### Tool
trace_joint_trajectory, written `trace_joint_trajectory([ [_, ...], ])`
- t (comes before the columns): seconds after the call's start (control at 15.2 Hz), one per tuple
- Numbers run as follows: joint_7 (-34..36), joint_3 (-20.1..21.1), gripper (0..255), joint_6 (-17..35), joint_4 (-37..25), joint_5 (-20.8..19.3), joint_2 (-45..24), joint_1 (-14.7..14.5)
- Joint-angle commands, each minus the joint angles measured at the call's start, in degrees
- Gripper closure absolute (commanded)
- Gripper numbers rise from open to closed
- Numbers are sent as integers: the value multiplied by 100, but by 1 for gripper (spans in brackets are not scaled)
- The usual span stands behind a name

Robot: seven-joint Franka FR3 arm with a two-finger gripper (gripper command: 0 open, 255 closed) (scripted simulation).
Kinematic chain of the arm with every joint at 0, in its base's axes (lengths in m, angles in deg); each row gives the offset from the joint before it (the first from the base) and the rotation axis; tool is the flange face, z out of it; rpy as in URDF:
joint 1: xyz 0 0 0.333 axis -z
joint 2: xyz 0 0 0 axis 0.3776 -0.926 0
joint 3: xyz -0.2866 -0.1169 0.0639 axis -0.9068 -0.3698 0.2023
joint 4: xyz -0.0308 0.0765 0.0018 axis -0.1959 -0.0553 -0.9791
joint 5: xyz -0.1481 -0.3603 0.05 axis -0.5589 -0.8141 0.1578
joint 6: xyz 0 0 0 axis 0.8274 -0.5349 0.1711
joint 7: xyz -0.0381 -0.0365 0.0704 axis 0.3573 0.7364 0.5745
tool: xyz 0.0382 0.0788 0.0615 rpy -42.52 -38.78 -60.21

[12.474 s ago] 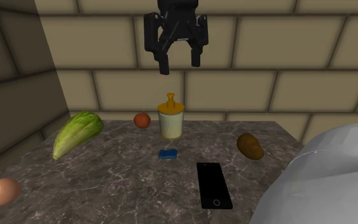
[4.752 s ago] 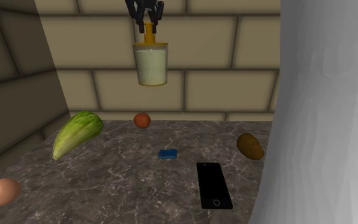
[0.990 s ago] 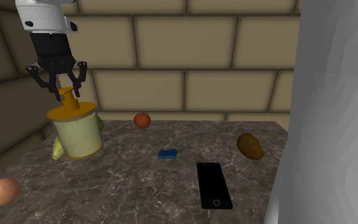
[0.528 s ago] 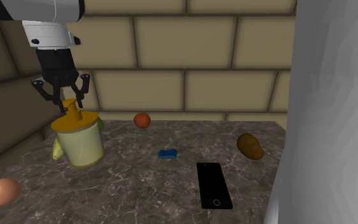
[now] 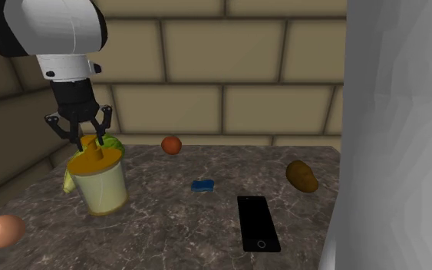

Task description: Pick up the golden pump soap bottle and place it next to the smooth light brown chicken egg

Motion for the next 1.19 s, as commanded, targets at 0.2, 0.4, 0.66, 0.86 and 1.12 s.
trace_joint_trajectory([
  [0.2,-6,-1,255,94,64,3,-21,3],
  [0.4,-6,-1,255,94,64,3,-21,3],
  [0.66,-7,-1,0,96,67,3,-20,3],
  [0.86,-6,-1,0,94,64,3,-21,3],
  [1.12,6,-4,0,-580,-388,-16,201,-2],
])
